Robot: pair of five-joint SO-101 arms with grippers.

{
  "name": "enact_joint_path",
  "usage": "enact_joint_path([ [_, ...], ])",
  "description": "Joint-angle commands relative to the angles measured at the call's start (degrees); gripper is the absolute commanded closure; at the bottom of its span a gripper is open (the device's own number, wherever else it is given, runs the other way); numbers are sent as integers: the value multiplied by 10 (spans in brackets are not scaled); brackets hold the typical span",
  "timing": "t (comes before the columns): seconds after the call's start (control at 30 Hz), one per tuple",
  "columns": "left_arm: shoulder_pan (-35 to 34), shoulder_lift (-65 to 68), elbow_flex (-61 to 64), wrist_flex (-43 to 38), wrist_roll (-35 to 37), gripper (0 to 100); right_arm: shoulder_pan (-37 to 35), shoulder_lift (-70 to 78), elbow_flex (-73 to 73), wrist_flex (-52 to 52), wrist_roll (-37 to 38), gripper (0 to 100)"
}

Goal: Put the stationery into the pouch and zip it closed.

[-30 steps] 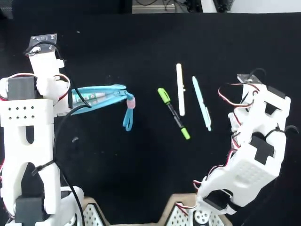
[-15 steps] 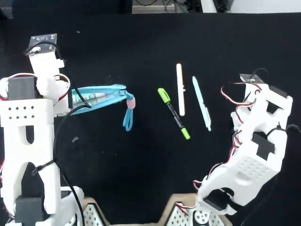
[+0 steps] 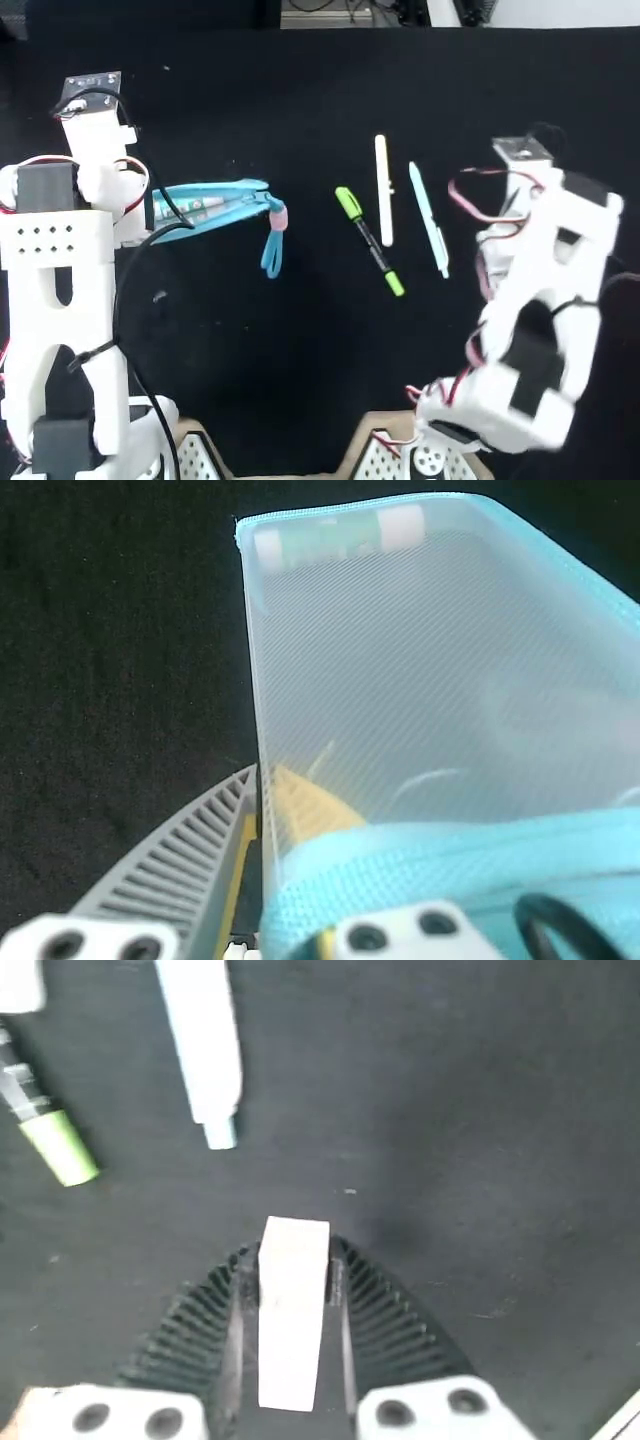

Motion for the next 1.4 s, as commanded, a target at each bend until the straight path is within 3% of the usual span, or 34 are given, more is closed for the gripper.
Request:
enact_joint_path([
  [0.0, 0, 5, 20, 8, 1, 970, -76, -143, 44, 6, 0, 988],
  [0.2, 0, 5, 20, 8, 1, 970, -193, -302, 55, 7, -93, 988],
  [0.37, 0, 5, 20, 8, 1, 970, -348, -402, 54, -14, -191, 987],
  [0.57, 0, 5, 20, 8, 2, 970, -509, -512, 58, -133, -301, 987],
  [0.83, 0, 5, 20, 8, 2, 970, -657, -587, 156, -320, -330, 987],
  [1.0, 0, 5, 20, 8, 2, 970, -711, -612, 279, -513, -327, 987],
  [1.17, 0, 5, 20, 8, 2, 970, -717, -624, 383, -703, -327, 987],
  [1.37, 0, 5, 20, 8, 2, 970, -717, -621, 465, -846, -330, 987],
])
